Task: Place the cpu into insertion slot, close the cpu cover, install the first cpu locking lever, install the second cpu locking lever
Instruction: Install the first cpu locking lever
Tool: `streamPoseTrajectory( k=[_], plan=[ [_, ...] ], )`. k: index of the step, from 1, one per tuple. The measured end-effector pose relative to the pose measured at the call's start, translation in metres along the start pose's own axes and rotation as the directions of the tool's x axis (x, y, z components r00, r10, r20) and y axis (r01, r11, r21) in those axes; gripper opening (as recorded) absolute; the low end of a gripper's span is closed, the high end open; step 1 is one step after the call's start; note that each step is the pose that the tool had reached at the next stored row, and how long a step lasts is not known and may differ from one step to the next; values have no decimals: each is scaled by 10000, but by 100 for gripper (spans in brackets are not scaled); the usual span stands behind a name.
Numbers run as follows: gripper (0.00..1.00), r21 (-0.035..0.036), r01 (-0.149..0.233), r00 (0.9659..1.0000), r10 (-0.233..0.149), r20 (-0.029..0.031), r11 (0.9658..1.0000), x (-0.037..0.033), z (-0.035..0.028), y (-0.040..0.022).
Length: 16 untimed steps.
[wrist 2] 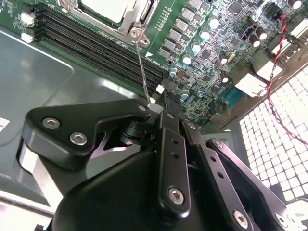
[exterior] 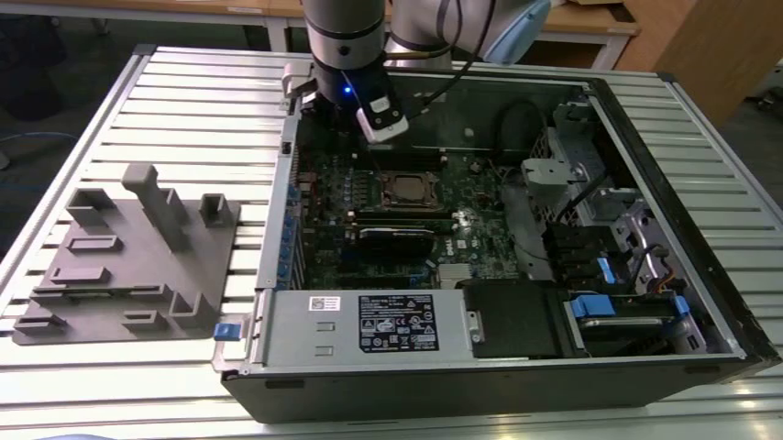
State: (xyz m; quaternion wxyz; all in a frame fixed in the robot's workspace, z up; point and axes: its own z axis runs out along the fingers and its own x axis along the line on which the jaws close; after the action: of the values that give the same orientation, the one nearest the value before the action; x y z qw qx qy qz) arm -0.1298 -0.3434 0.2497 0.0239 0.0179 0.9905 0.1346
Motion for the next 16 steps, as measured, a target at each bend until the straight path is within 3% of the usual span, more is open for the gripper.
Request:
streamPoseTrajectory(
  k=[10,16],
  plan=[
    [11,-2,1,10000,-1,-1,10000,-15,17,41],
    [11,-2,1,10000,-1,-1,10000,-112,23,46]
  ],
)
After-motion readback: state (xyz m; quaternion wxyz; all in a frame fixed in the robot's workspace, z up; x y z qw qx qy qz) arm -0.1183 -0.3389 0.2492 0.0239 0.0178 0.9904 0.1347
